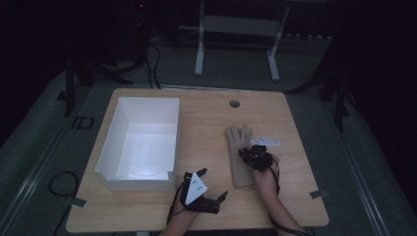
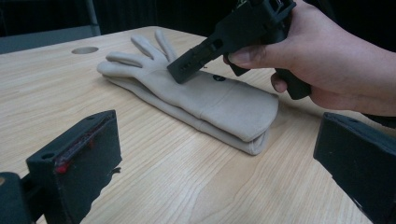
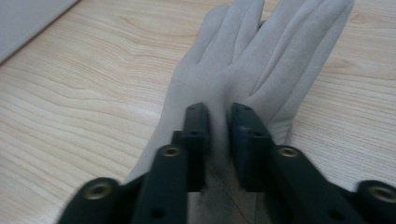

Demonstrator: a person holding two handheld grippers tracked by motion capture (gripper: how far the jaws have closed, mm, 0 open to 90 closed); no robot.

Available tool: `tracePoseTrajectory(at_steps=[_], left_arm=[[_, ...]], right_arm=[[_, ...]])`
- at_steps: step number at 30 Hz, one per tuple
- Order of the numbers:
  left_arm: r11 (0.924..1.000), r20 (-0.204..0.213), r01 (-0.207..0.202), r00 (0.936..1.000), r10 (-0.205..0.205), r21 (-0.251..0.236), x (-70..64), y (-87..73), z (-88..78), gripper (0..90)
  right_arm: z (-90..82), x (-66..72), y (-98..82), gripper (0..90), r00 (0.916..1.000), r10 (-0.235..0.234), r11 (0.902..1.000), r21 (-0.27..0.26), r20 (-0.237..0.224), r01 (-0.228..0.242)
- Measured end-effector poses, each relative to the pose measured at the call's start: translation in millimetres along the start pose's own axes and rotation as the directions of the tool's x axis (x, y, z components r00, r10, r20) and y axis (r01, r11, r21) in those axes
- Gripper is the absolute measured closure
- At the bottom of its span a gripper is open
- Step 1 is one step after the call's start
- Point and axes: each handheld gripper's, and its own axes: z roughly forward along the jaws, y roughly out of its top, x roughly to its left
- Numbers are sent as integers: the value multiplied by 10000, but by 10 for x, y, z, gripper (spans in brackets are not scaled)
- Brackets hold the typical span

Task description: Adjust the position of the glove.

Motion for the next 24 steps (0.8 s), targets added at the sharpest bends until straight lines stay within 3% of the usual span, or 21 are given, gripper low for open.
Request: tracePoseTrajectory(at_steps=[2,6,8,11,12,13,14,15,16,17,18,22,24], left_arm=[[10000,103,-49,9999,48,22,-10,4,12,11],[9974,86,-532,9986,528,483,-55,29,76,11],[9937,133,-690,9976,681,884,-84,53,145,11],[9903,281,-801,9966,774,1137,-98,77,200,11],[9848,599,-889,9949,807,1492,-111,128,267,11],[9848,599,-889,9949,807,1492,-111,128,267,13],[9812,808,-964,9932,838,1672,-117,154,304,37],[9748,1141,-1204,9884,1001,1881,-127,179,346,37],[9646,1593,-1647,9782,1330,2061,-136,199,393,39],[9458,1704,-2244,9674,1872,2349,-168,220,479,41],[9381,1945,-2445,9604,1994,2455,-173,231,528,91],[9160,2795,-3030,9326,2283,2629,-159,278,684,170],[9098,3054,-3205,9224,2364,2638,-150,297,742,242]], right_arm=[[-109,-41,50,480,9995,-121,9994,-325,-278,111],[-204,-109,112,336,9983,-120,9981,-613,-565,85],[-306,-223,193,217,9929,-396,9967,-747,-1126,313],[-346,-277,230,188,9915,-734,9949,-767,-1071,653],[-385,-321,255,202,9866,-1192,9884,-1079,-1113,1073],[-385,-321,255,202,9866,-1192,9884,-1079,-1113,1073],[-414,-359,284,192,9804,-1708,9795,-1244,-976,1583],[-414,-359,284,192,9804,-1708,9795,-1244,-976,1583],[-427,-382,298,192,9783,-1762,9780,-1325,-1090,1614],[-435,-410,312,184,9783,-1638,9802,-1327,-1265,1470],[-451,-451,333,172,9813,-1310,9871,-1106,-1411,1159],[-473,-483,350,115,9812,-988,9906,-1100,-1656,811],[-459,-482,348,108,9782,-964,9909,-1104,-1840,769]])
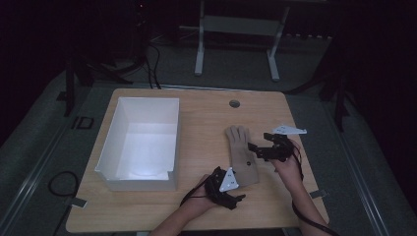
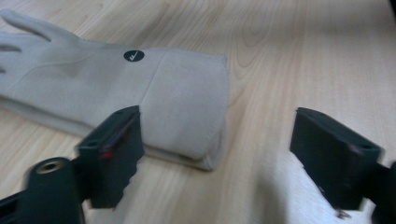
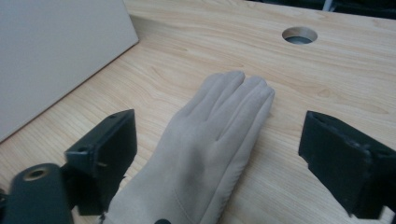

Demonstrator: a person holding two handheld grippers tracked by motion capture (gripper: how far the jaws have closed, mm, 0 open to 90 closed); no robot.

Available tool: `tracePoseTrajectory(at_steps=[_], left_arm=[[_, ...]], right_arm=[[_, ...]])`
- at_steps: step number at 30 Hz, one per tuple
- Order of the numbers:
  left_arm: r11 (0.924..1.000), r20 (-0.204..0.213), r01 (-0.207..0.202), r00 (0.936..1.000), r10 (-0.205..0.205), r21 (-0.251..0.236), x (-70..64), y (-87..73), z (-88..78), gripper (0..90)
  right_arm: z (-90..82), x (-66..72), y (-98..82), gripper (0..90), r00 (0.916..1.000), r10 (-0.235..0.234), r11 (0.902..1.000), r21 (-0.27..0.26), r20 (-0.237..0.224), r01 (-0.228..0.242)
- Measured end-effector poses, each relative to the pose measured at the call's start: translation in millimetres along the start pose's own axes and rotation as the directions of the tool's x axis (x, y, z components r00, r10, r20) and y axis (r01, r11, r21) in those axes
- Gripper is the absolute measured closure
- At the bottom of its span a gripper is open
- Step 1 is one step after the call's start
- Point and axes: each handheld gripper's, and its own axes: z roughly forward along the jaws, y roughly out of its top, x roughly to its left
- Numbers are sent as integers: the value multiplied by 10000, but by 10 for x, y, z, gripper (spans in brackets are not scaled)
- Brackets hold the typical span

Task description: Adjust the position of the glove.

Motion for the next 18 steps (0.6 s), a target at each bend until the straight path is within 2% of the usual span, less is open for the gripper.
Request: tracePoseTrajectory(at_steps=[1,2,5,8,9,11,13,18], left_arm=[[9999,-26,-86,10000,86,64,11,14,20,252],[9998,130,-174,9998,173,115,25,23,31,291],[9985,327,-442,9985,431,330,57,48,65,388],[9964,413,-578,9976,553,616,86,64,104,419],[9954,326,-626,9976,604,718,90,67,119,419],[9956,353,-496,9983,469,799,120,62,144,430],[9947,323,-335,9990,305,976,152,48,173,430],[9954,302,82,9995,-111,958,189,2,207,457]], right_arm=[[21,-5,-1,102,10000,0,10000,97,-32,1],[50,-12,0,102,10000,66,9998,192,69,-68],[154,-66,2,108,9991,411,9982,431,-57,-408],[277,-131,8,172,9968,794,9951,600,-115,-786],[321,-151,14,188,9966,816,9946,647,-72,-810],[412,-200,32,259,9956,917,9927,768,208,-931],[510,-255,42,295,9937,1106,9892,943,206,-1121],[762,-340,-12,302,9861,1658,9738,1564,91,-1651]])
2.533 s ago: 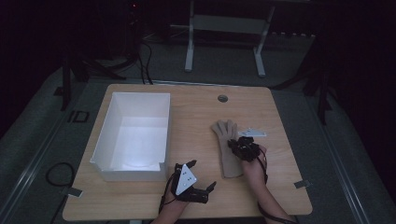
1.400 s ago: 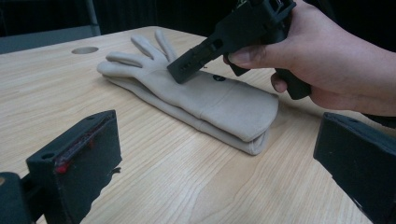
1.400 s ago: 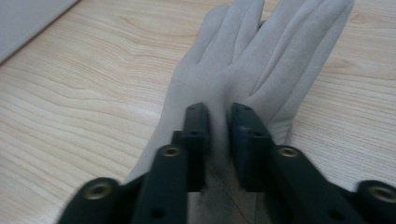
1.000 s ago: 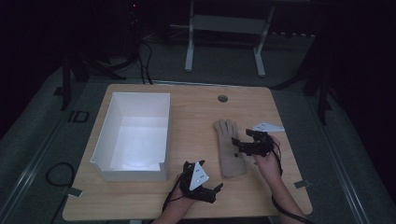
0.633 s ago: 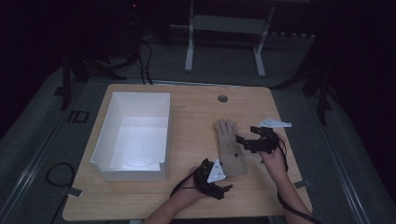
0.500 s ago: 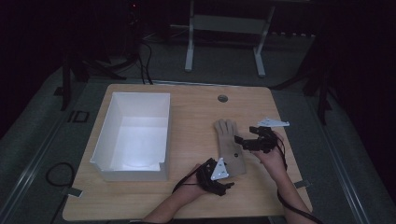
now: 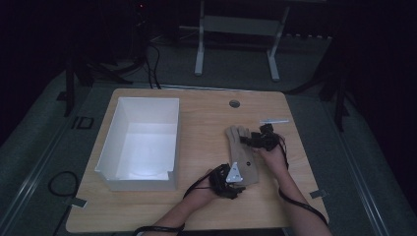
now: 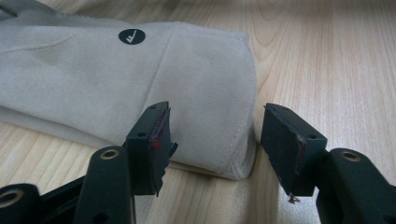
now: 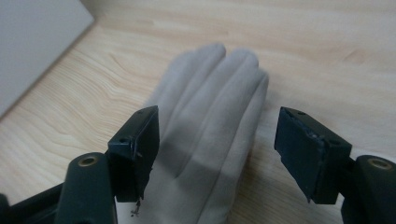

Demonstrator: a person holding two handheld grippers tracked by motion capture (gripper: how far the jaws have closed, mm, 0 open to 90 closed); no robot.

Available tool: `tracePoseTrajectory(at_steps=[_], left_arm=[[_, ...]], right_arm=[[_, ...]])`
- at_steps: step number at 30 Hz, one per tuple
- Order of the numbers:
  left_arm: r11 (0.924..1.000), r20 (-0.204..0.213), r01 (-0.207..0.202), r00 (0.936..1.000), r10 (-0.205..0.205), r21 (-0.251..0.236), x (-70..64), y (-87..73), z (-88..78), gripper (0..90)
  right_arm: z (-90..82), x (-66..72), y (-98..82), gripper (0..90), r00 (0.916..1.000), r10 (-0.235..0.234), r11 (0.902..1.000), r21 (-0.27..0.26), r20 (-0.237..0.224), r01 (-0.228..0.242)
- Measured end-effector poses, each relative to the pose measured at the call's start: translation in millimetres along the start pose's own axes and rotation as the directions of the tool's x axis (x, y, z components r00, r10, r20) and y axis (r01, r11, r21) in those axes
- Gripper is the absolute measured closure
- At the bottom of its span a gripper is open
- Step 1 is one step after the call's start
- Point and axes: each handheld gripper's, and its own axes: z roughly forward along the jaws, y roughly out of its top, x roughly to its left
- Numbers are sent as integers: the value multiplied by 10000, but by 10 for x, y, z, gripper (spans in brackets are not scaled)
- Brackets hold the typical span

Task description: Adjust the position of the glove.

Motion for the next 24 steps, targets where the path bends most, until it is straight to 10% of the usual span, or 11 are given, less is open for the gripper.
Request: tracePoseTrajectory(at_steps=[5,13,24], left_arm=[[10000,-66,-64,10000,64,36,18,-6,1,507],[9998,-494,183,9986,-183,-10,63,-10,-6,751],[9974,-83,689,9976,-687,226,138,49,-69,820]], right_arm=[[141,-7,-25,310,9998,72,9990,444,-173,-65],[216,100,-49,615,9972,-341,9969,681,-667,387],[118,92,-11,653,9955,-115,9989,431,-942,156]])
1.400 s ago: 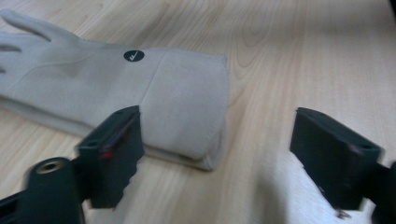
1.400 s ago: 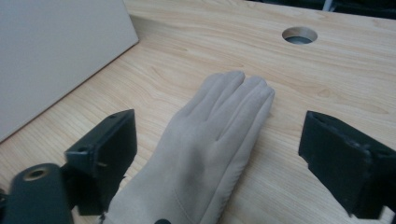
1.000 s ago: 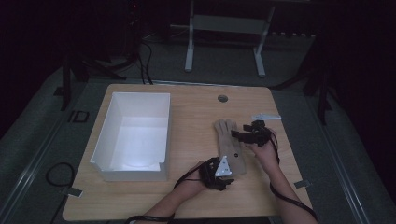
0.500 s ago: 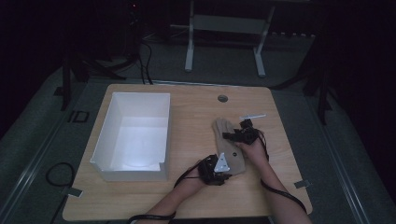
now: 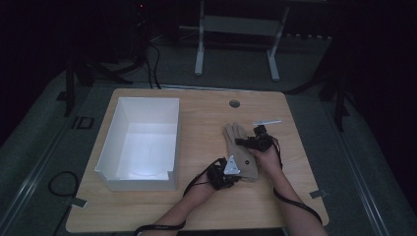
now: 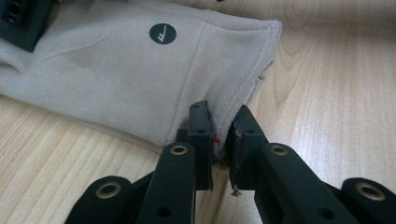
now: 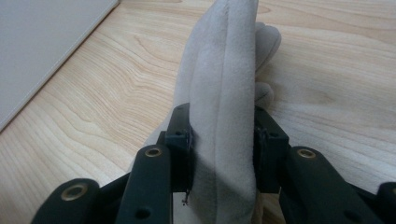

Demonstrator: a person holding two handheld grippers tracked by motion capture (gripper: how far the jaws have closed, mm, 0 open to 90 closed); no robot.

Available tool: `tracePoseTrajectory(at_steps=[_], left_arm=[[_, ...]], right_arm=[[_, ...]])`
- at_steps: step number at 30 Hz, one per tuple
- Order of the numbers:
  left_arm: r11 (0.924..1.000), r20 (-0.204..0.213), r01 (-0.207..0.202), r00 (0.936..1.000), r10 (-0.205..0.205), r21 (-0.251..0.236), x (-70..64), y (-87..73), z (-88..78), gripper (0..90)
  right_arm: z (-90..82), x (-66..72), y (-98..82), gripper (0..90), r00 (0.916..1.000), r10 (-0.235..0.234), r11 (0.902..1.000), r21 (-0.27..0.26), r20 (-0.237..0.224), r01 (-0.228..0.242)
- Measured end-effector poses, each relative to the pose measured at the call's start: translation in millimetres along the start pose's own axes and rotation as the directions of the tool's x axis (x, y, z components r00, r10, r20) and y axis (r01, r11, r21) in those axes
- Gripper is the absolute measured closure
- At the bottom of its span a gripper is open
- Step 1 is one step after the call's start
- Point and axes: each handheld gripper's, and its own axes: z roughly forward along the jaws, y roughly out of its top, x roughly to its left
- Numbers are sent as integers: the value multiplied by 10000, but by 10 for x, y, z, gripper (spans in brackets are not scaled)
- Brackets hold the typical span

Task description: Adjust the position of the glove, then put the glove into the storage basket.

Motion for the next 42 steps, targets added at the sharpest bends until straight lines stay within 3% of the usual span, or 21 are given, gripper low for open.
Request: tracePoseTrajectory(at_steps=[11,14,24,29,34,42], left_arm=[[9995,-124,-239,9996,242,195,1,173,-240,824],[9993,-127,-302,9995,305,225,9,296,-394,824],[9991,-242,-410,9989,413,131,15,503,-719,824],[9991,-389,-421,9983,424,77,53,596,-928,824],[9986,-566,-507,9971,513,128,76,669,-1216,824],[9988,-866,-457,9951,471,180,99,671,-1490,823]], right_arm=[[-211,126,116,653,9994,-69,9976,-698,-329,46],[-360,223,226,654,9989,-191,9941,-1079,-427,144],[-615,441,486,653,9967,-509,9872,-1545,-637,405],[-675,550,611,653,9957,-670,9832,-1743,-633,550],[-725,758,776,652,9920,-980,9752,-2064,-792,799],[-702,944,936,652,9870,-1170,9721,-2162,-1098,912]])
